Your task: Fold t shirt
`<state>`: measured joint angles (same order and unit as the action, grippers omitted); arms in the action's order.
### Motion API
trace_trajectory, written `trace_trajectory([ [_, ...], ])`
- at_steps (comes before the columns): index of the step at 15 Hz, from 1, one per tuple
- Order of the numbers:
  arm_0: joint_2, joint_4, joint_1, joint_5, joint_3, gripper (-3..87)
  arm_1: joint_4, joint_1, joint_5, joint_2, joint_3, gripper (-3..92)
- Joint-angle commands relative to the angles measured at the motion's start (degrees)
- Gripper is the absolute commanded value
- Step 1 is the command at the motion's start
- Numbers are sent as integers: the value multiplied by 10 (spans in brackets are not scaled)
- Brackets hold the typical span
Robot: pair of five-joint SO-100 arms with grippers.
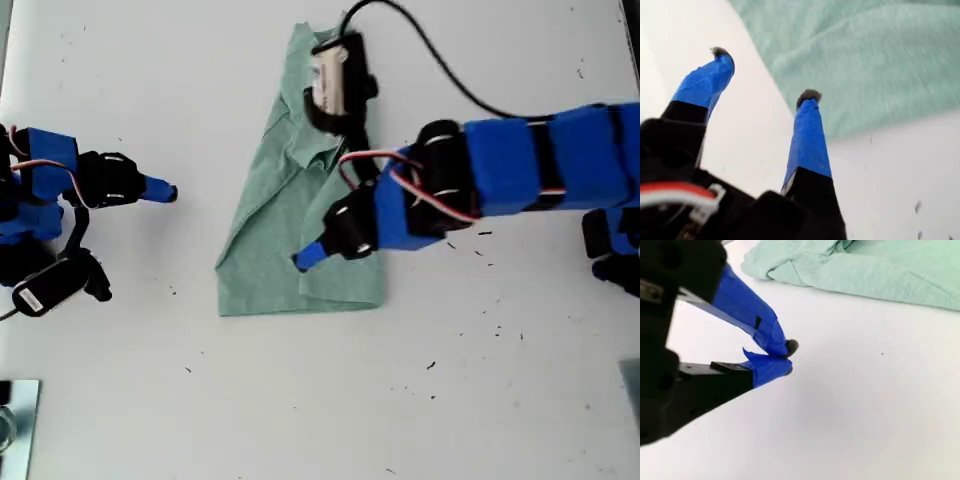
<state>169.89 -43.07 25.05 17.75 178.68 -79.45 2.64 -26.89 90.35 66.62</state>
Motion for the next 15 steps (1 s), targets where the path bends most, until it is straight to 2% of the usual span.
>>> trace_trajectory([
  [1, 6, -4, -5, 1, -5, -2, -11, 21, -4, 229, 202, 242],
  [2, 6, -4, -7, -1, -5, -2, 19, 47, -5, 323, 353, 235],
  [4, 6, -4, -9, -4, -4, -2, 117, 111, -8, 534, 676, 32],
  [6, 17, -3, -9, -4, 1, -2, 142, 150, -19, 694, 884, 24],
  [8, 40, -6, -11, -5, 9, -2, 143, 177, -25, 722, 967, 24],
  [10, -5, -29, -51, -40, -45, -2, 174, 196, -45, 724, 1002, 24],
  [13, -147, -148, -143, -131, -288, -2, 185, 201, -47, 729, 1014, 24],
  [15, -235, -273, -176, -148, -454, 0, 185, 200, -46, 733, 1017, 24],
])
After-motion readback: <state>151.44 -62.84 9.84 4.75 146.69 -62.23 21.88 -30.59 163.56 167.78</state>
